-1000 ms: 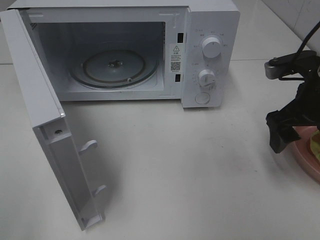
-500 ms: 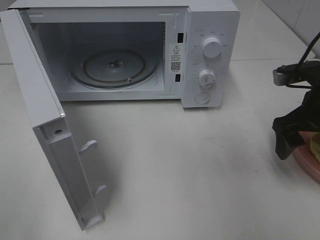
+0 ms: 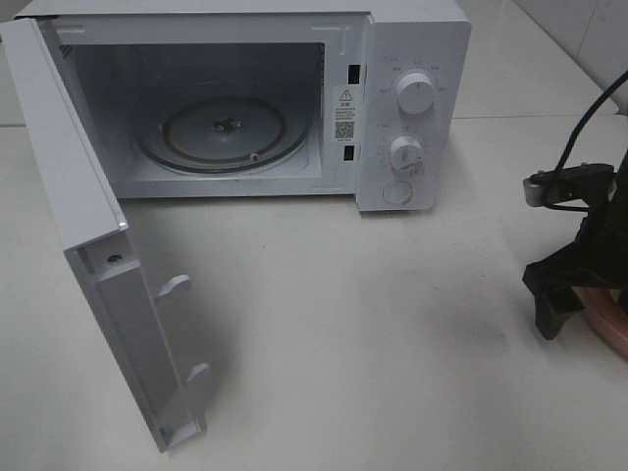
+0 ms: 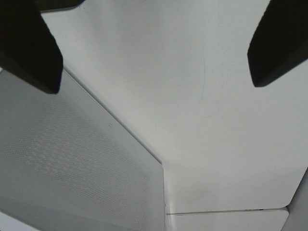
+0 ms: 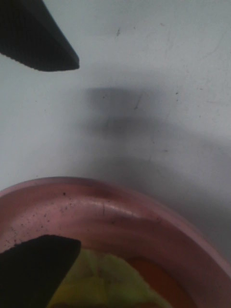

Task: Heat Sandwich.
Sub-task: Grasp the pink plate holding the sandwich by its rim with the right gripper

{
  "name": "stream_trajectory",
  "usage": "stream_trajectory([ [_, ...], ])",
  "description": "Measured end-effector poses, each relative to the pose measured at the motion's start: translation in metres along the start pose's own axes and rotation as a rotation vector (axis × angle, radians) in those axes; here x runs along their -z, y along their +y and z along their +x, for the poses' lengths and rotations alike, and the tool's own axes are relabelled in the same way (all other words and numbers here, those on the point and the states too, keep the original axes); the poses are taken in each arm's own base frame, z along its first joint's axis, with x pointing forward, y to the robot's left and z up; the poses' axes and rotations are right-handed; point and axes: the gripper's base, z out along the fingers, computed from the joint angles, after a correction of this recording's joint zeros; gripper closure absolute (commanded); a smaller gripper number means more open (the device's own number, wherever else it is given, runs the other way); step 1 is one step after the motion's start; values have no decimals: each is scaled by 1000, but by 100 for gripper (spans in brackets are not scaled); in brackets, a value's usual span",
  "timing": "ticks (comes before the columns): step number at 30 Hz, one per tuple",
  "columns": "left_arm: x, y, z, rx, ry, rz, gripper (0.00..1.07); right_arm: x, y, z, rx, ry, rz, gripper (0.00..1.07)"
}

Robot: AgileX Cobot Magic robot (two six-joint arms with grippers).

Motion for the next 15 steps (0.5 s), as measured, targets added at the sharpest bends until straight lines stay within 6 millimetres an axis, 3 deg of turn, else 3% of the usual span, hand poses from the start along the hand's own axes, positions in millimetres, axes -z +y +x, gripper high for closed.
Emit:
stream_trajectory([
  [10, 0, 0, 0, 0, 0, 0, 6, -14, 1, -2, 3, 38, -4, 25],
  [15, 0, 0, 0, 0, 0, 0, 6, -14, 1, -2, -2, 36, -4, 40],
])
